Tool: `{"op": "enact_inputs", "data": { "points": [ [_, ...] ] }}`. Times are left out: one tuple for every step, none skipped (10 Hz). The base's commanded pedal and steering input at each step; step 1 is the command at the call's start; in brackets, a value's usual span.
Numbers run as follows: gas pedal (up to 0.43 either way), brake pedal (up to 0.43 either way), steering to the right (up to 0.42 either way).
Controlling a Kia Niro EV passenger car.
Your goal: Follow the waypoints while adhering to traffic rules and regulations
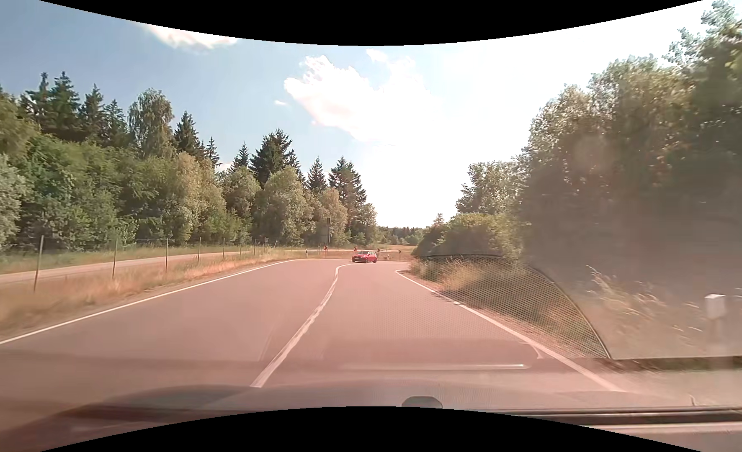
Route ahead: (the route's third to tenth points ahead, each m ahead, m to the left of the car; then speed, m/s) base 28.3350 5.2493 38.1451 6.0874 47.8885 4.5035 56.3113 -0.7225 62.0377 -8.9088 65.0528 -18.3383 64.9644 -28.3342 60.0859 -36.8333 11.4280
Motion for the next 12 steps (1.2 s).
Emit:
{"op": "enact_inputs", "data": {
  "points": [
    [0.13,0.0,-0.048],
    [0.13,0.0,-0.039],
    [0.13,0.0,-0.031],
    [0.13,0.0,-0.026],
    [0.13,0.0,-0.023],
    [0.13,0.0,-0.023],
    [0.118,0.0,-0.022],
    [0.098,0.0,-0.021],
    [0.047,0.0,-0.019],
    [0.028,0.0,-0.016],
    [0.008,0.0,-0.014],
    [0.0,0.0,-0.012]
  ]
}}
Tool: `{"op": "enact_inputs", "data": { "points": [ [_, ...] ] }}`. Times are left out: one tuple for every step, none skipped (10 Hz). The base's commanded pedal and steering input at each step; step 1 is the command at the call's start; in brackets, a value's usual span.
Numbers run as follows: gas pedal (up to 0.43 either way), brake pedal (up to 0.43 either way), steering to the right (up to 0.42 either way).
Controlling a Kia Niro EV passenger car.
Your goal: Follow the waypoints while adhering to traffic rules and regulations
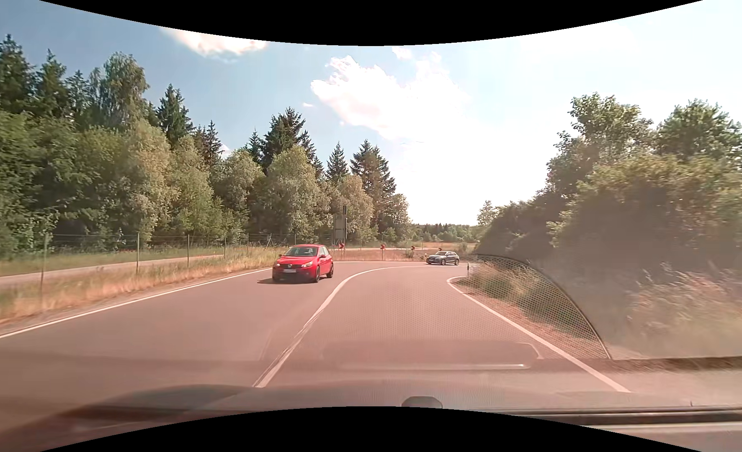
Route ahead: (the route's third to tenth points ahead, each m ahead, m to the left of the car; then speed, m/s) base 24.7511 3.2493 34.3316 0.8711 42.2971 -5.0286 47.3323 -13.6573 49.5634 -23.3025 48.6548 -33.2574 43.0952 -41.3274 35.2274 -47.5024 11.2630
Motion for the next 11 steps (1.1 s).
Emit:
{"op": "enact_inputs", "data": {
  "points": [
    [0.0,0.0,-0.01],
    [0.0,0.0,-0.008],
    [0.0,0.0,-0.006],
    [0.0,0.0,-0.005],
    [0.0,0.0,-0.003],
    [0.0,0.0,-0.001],
    [0.0,0.0,0.003],
    [0.0,0.0,0.006],
    [0.0,0.0,0.014],
    [0.0,0.0,0.024],
    [0.0,0.0,0.032]
  ]
}}
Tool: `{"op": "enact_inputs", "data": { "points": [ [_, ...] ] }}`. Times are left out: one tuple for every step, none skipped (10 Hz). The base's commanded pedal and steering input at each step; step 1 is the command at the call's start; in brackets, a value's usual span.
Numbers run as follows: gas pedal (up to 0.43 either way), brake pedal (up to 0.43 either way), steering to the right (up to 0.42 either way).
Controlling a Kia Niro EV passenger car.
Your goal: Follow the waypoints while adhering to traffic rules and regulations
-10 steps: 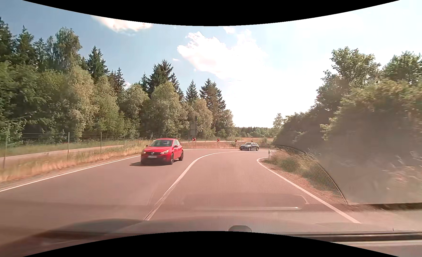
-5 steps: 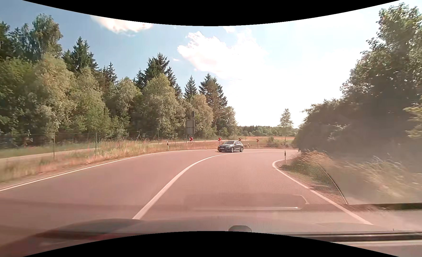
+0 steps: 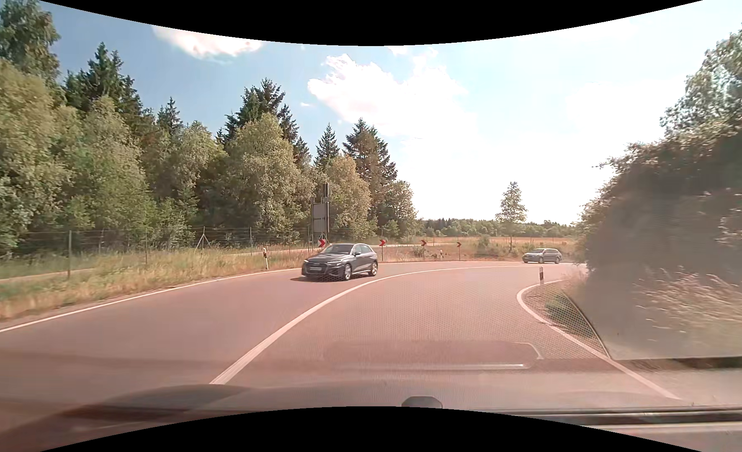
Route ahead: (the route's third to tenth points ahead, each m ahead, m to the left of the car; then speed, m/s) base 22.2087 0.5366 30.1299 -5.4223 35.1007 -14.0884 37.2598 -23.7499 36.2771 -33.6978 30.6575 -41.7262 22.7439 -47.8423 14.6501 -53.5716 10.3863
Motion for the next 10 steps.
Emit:
{"op": "enact_inputs", "data": {
  "points": [
    [0.0,0.0,0.041],
    [0.0,0.0,0.049],
    [0.0,0.0,0.056],
    [0.0,0.0,0.066],
    [0.0,0.0,0.077],
    [0.0,0.0,0.092],
    [0.0,0.0,0.105],
    [0.0,0.0,0.117],
    [0.0,0.0,0.12],
    [0.0,0.0,0.116]
  ]
}}
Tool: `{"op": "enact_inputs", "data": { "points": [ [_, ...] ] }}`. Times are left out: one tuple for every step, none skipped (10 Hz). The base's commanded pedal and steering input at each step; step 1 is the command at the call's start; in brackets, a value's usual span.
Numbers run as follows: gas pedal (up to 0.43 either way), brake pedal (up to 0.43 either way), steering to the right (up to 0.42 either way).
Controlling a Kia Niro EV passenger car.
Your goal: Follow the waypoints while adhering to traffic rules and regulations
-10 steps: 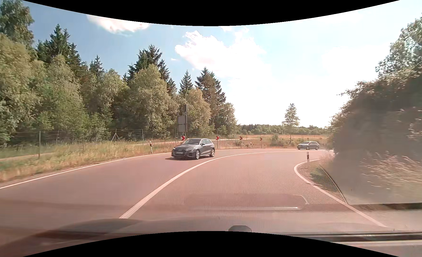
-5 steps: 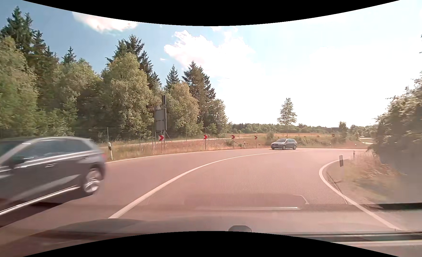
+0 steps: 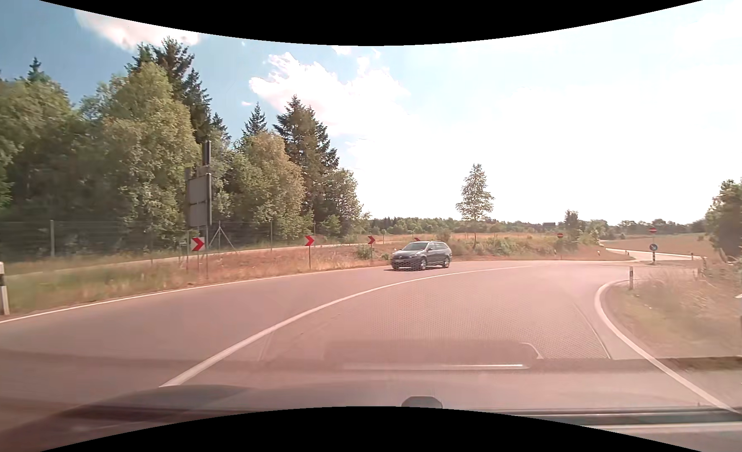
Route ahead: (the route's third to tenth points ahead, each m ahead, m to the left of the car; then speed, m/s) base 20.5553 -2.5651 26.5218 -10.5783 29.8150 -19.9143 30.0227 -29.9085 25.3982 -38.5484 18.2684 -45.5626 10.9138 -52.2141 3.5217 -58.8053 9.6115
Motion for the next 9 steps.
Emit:
{"op": "enact_inputs", "data": {
  "points": [
    [0.0,0.0,0.116],
    [0.0,0.0,0.119],
    [0.0,0.0,0.126],
    [0.0,0.0,0.135],
    [0.0,0.0,0.142],
    [0.0,0.0,0.148],
    [0.0,0.0,0.154],
    [0.0,0.0,0.159],
    [0.0,0.0,0.162]
  ]
}}
